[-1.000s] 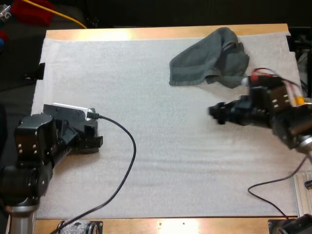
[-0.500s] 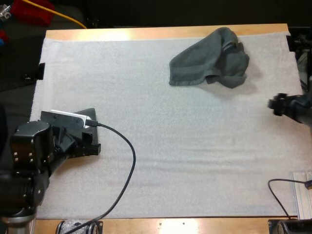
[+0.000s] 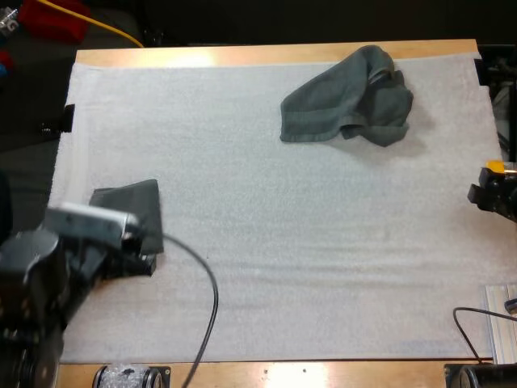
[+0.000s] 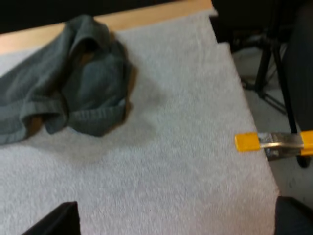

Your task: Pick towel from pile, fold and stack

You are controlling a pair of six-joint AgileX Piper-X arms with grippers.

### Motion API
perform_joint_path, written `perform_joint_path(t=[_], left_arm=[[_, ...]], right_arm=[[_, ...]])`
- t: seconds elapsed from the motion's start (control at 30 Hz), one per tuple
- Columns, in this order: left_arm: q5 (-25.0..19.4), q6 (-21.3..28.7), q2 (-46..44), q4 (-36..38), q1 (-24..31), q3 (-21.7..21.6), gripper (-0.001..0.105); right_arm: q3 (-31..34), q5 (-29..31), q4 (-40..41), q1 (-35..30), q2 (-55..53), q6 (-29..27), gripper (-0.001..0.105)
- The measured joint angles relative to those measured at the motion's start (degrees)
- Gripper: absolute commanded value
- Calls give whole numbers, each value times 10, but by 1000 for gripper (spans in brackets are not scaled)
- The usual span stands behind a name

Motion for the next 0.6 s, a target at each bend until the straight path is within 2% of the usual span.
perform_joint_path(t=[0.27,0.6], left_arm=[[0,0,-95,0,0,0,70],[8,0,-205,40,0,0,70]], right_arm=[[0,0,42,0,-80,-1,75],[0,-2,63,0,-221,-1,75]])
